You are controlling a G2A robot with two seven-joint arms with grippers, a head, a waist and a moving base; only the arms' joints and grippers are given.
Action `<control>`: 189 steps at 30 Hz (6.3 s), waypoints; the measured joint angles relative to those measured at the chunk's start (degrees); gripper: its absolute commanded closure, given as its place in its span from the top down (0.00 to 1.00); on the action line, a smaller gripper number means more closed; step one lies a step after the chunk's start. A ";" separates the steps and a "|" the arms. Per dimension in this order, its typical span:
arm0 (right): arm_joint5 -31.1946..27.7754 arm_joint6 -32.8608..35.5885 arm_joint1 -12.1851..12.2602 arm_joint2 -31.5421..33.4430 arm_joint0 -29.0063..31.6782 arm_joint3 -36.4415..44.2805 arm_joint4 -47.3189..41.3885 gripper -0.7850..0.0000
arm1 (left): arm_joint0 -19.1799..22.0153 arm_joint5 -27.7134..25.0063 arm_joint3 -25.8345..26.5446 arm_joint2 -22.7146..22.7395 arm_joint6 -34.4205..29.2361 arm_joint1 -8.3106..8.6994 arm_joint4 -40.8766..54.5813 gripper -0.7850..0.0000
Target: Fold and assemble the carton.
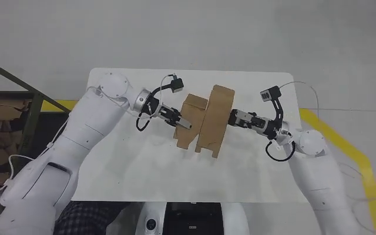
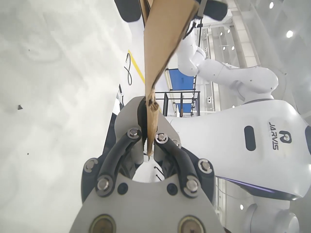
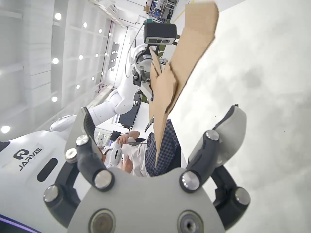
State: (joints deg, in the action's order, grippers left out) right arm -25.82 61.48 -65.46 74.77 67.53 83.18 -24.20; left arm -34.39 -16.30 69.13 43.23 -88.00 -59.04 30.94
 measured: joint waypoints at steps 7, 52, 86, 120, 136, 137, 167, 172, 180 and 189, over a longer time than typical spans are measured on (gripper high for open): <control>-1.04 0.92 -0.18 -1.71 -1.48 -2.14 -0.97 0.26 | 2.76 -0.01 2.08 -6.64 0.00 2.74 4.58 0.00; 13.56 -36.20 -0.23 0.57 11.16 15.56 5.15 0.00 | -0.09 -6.87 -7.48 -3.46 11.67 3.04 20.02 1.00; 15.23 -46.40 -1.70 -2.68 15.80 23.34 15.00 1.00 | -3.35 -4.96 -4.46 2.49 22.24 0.08 13.21 0.00; 3.48 4.15 0.52 0.13 3.27 4.39 -0.04 1.00 | -3.74 -0.94 -3.81 8.02 0.94 1.48 7.21 0.00; 4.19 7.16 0.79 -2.91 2.94 4.10 -0.29 0.31 | -2.98 -2.04 -4.08 6.88 2.04 1.31 4.46 0.00; 4.15 7.10 0.83 -2.99 2.88 3.98 -0.01 0.31 | -2.94 -2.06 -4.16 6.77 2.06 1.29 4.42 0.00; 4.53 4.13 1.76 -3.30 2.51 3.48 1.44 0.00 | -3.09 -2.50 -4.70 6.94 2.50 1.56 6.80 1.00; 4.76 3.64 1.96 -2.88 2.77 3.74 1.29 0.00 | -3.61 -2.86 -4.89 7.85 2.86 1.72 7.88 1.00; 5.02 2.87 2.19 -2.78 3.27 3.89 1.32 0.00 | -4.29 -2.60 -4.32 9.15 2.60 1.95 9.11 1.00; 5.23 2.09 2.28 -3.43 3.15 3.37 1.57 0.00 | -4.68 -2.89 -3.74 10.70 2.90 2.01 10.62 1.00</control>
State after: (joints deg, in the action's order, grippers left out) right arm -20.60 63.56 -63.17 71.35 70.68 86.55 -22.63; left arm -39.07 -19.19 65.39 53.93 -85.10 -57.03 41.56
